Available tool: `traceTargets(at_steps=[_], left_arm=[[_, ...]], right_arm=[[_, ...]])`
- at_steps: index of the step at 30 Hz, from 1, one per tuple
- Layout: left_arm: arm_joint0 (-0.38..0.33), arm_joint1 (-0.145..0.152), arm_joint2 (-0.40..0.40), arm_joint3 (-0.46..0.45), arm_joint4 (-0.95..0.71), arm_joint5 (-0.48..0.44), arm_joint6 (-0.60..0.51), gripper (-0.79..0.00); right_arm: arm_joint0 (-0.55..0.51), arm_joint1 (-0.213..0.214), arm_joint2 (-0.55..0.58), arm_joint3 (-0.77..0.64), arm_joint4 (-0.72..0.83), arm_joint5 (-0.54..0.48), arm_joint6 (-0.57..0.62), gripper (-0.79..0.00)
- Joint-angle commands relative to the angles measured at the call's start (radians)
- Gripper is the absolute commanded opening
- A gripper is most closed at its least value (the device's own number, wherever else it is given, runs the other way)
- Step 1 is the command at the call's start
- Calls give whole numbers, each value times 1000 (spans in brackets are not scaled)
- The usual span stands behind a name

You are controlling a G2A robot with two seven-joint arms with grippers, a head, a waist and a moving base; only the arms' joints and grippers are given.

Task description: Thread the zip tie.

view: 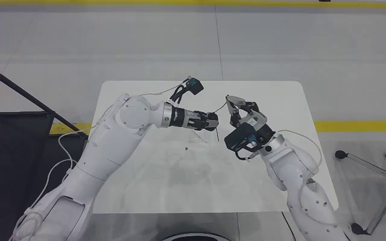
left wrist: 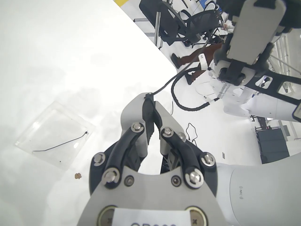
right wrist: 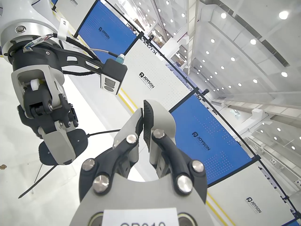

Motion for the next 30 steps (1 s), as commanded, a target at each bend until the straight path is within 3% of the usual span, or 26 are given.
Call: traceTargets(at_steps=[1,15,24,30], left_arm=[[-2,-1,0,5,-10,5,4,-785],[-11,-4,-6,28,-38,27,48,-785],[-17,-7,-8,62,-125,39,12,-785],[-31,-12,-6,95,-199,51,-24,-785]], right_arm=[[1,0,-3,1,-2,-13,-9,-785],[29,3,-24,19,3,-124,-36,-785],[28,-4,-19,19,4,-22,-9,-785],[31,-6,-23,21,-1,-10,-9,-785]])
